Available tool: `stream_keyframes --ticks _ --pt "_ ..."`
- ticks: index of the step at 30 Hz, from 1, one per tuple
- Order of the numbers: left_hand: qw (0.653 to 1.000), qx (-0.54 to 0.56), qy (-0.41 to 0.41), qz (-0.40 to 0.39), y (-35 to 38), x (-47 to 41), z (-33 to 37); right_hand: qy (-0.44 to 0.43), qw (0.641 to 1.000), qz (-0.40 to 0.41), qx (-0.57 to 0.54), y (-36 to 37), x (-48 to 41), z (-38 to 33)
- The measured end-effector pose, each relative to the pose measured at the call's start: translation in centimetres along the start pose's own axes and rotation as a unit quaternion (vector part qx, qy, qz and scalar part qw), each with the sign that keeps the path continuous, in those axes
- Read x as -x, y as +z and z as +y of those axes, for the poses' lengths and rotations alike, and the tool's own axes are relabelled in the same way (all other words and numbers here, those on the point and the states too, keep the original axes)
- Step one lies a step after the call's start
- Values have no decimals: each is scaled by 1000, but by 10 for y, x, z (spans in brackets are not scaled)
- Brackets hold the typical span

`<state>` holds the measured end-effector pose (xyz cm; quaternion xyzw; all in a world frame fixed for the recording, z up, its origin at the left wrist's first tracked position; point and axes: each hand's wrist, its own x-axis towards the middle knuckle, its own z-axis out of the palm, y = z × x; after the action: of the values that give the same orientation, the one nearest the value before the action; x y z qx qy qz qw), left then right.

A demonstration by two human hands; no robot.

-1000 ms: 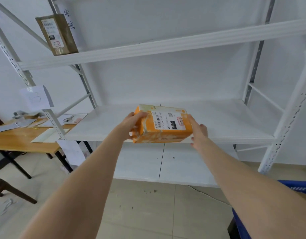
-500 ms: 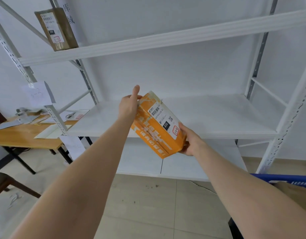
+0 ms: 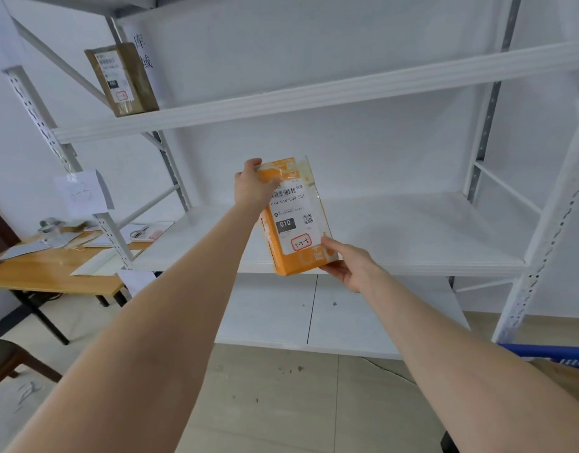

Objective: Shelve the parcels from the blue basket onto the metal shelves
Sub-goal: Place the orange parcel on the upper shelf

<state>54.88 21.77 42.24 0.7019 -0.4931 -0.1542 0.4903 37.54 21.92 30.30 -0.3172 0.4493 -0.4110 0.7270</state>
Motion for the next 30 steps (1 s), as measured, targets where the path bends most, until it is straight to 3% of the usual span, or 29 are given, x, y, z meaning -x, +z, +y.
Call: stream_keyframes --ticks 14,30 --pt "998 28 48 -20 -66 -68 9 -78 997 -18 -13 93 -23 -25" --pt "980 65 184 -41 -162 -181 34 -210 976 13 -46 231 -57 -83"
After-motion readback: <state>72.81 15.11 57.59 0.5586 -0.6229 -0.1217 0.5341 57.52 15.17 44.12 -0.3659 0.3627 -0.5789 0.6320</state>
